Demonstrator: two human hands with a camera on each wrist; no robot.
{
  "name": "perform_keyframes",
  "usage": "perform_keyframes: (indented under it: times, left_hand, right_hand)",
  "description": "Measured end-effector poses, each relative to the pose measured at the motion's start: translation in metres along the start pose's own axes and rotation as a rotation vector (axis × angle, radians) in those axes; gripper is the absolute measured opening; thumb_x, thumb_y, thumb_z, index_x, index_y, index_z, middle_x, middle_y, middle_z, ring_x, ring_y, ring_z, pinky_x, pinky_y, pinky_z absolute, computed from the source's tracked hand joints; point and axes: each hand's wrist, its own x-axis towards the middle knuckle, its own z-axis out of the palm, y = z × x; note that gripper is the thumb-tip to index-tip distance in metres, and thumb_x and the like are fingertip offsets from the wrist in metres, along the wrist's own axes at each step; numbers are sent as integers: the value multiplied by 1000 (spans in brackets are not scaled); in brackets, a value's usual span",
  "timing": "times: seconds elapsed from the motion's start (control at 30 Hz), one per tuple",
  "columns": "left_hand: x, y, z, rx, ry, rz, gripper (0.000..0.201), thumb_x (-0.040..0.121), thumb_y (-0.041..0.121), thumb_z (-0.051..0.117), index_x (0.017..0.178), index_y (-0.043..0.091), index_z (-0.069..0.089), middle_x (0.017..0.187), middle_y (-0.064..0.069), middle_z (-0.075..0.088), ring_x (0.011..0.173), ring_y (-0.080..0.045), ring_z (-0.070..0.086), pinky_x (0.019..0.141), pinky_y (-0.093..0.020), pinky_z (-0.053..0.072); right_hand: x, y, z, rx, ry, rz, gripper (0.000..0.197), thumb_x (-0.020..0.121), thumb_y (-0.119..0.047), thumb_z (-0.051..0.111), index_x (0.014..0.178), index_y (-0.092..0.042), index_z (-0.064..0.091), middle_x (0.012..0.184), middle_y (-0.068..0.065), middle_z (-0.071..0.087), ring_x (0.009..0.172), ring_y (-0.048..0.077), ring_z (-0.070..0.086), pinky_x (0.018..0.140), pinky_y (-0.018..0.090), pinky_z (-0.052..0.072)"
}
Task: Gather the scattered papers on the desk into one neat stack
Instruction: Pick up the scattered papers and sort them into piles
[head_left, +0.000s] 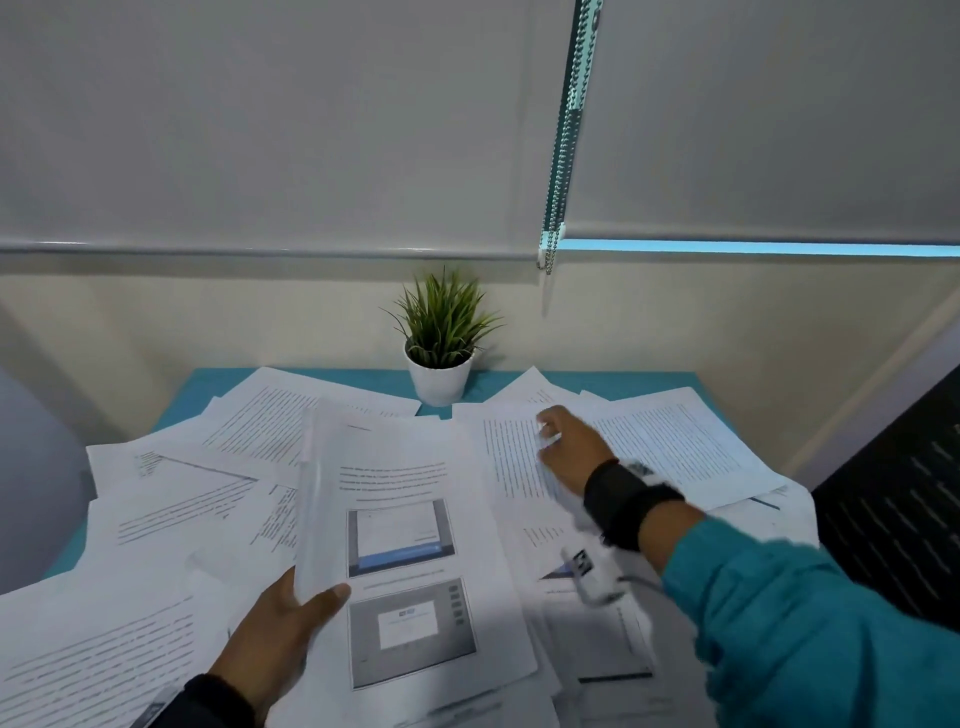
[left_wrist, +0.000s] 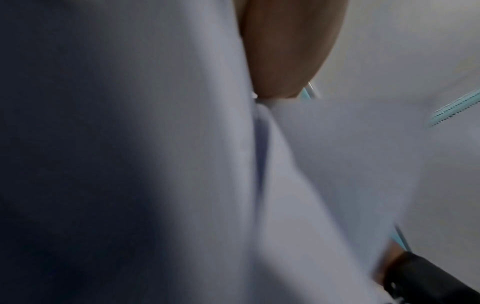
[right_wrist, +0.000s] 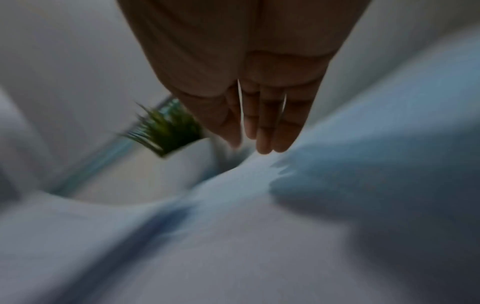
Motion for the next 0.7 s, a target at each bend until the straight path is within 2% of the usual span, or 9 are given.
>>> perform_keyframes:
  times: [0.07, 0.13, 0.23, 0.33, 0.43, 0.5, 0.57, 0.63, 0.7]
  left_hand:
    - [3, -1, -1, 16, 0, 3, 66, 57, 55, 74, 112, 19, 64, 103, 4, 76, 101, -21, 69, 91, -39, 52]
    - [6, -3, -3, 47, 1, 6, 76, 53, 58, 74, 114, 14, 64, 102, 1, 76, 99, -21, 70, 93, -41, 53]
    - [8, -3, -1, 76, 34, -10, 78, 53, 59, 74, 117, 17, 60, 107, 1, 73, 102, -20, 66, 96, -41, 49]
    - [10, -3, 1, 99, 76, -55, 78, 54, 59, 73, 120, 22, 55, 112, 2, 67, 105, -22, 62, 100, -43, 46]
    - [10, -1, 2, 104, 85, -77, 72, 59, 59, 75, 118, 23, 55, 109, 1, 67, 102, -23, 62, 97, -43, 47]
    - [9, 1, 4, 80, 86, -78, 53, 79, 44, 76, 121, 20, 55, 107, 1, 67, 99, -21, 62, 94, -40, 46]
    - [8, 3, 5, 87, 83, -71, 40, 88, 27, 70, 123, 19, 53, 106, 2, 66, 96, -17, 60, 91, -38, 44]
    - [6, 4, 5, 104, 78, -53, 38, 89, 26, 68, 122, 18, 54, 106, 1, 67, 97, -17, 61, 89, -37, 45]
    - [6, 3, 4, 125, 70, -52, 40, 88, 31, 69, 123, 16, 55, 107, -1, 68, 98, -19, 62, 88, -36, 46]
  right_hand:
    - [40, 24, -30, -336, -4, -20, 47, 90, -8, 43, 134, -22, 42, 138, 6, 47, 122, 26, 51, 102, 31, 40]
    - [69, 45, -52, -627, -86, -27, 51, 90, -13, 42, 140, -18, 36, 146, 9, 37, 131, 29, 43, 108, 40, 36]
    - [92, 63, -72, -874, -182, 11, 69, 79, -16, 59, 142, -16, 31, 147, 8, 37, 132, 29, 41, 107, 42, 37]
    - [107, 71, -79, -963, -274, 35, 73, 68, -21, 66, 134, -20, 34, 137, 7, 48, 122, 29, 50, 99, 41, 44]
    - [114, 72, -85, -1017, -264, 47, 74, 70, -23, 69, 136, -22, 36, 140, 5, 46, 126, 28, 46, 101, 41, 37]
    - [115, 75, -93, -1038, -168, 25, 57, 79, -21, 60, 133, -25, 41, 139, 3, 48, 127, 27, 45, 102, 42, 34]
    - [115, 76, -103, -1058, -24, -21, 38, 87, -16, 47, 122, -28, 50, 130, 1, 54, 121, 24, 48, 98, 40, 34]
    - [112, 71, -115, -1046, 33, -74, 27, 88, -14, 43, 106, -30, 56, 116, -1, 59, 112, 23, 52, 92, 37, 33]
    - [109, 62, -123, -975, 10, -123, 17, 87, -16, 46, 87, -30, 54, 99, -3, 58, 103, 23, 55, 88, 37, 32]
